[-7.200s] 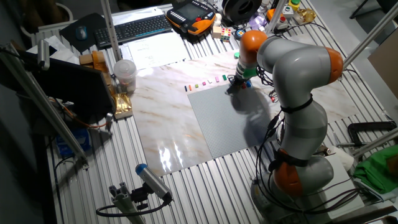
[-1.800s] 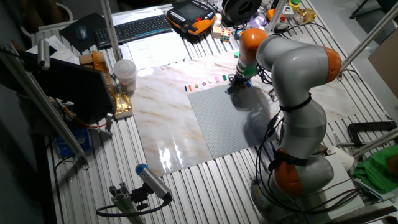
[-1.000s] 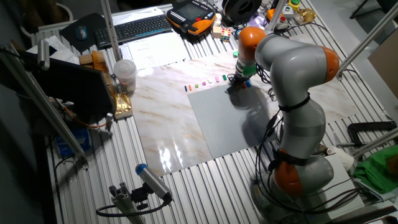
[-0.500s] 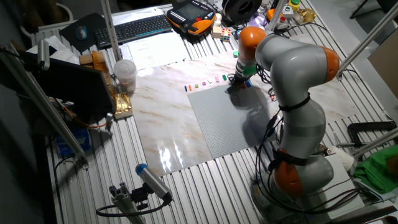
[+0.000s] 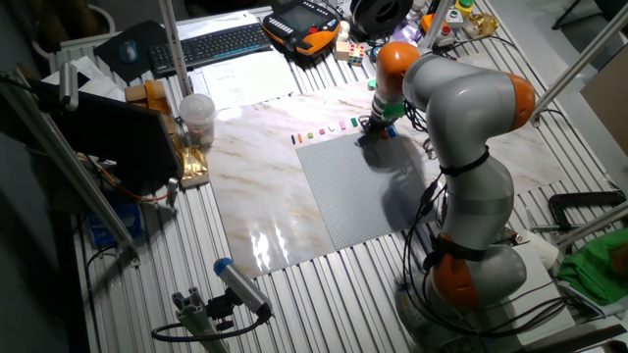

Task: Build with small Lego blocks

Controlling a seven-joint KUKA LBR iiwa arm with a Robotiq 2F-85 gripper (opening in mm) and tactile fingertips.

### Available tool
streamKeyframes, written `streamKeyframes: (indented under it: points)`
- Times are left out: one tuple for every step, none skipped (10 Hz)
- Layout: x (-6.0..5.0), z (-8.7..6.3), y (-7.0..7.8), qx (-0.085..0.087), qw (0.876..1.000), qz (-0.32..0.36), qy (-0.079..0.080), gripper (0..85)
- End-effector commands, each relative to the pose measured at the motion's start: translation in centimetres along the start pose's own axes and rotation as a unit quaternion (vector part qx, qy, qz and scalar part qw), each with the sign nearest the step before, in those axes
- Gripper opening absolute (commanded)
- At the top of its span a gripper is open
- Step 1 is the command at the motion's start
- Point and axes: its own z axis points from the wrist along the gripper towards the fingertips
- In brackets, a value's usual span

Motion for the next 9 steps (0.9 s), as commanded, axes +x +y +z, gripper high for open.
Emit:
streamKeyframes:
  points:
    - [0.16, -0.02, 0.04, 0.000, 1.000, 0.000, 0.001, 0.7]
    - [0.26, -0.07, 0.02, 0.000, 1.000, 0.000, 0.002, 0.7]
    - [0.35, -0.14, 0.02, 0.001, 1.000, 0.000, 0.003, 0.7]
    - [0.47, -0.18, 0.05, 0.001, 1.000, 0.001, 0.003, 0.7]
    - [0.52, -0.19, 0.03, 0.001, 1.000, 0.001, 0.003, 0.7]
    - [0.52, -0.20, 0.02, 0.001, 1.000, 0.001, 0.003, 0.7]
    - [0.51, -0.21, 0.03, 0.001, 1.000, 0.001, 0.002, 0.7]
    - [0.53, -0.24, 0.01, 0.001, 1.000, -0.001, 0.003, 0.7]
    - [0.54, -0.24, 0.02, 0.001, 1.000, -0.002, 0.003, 0.7]
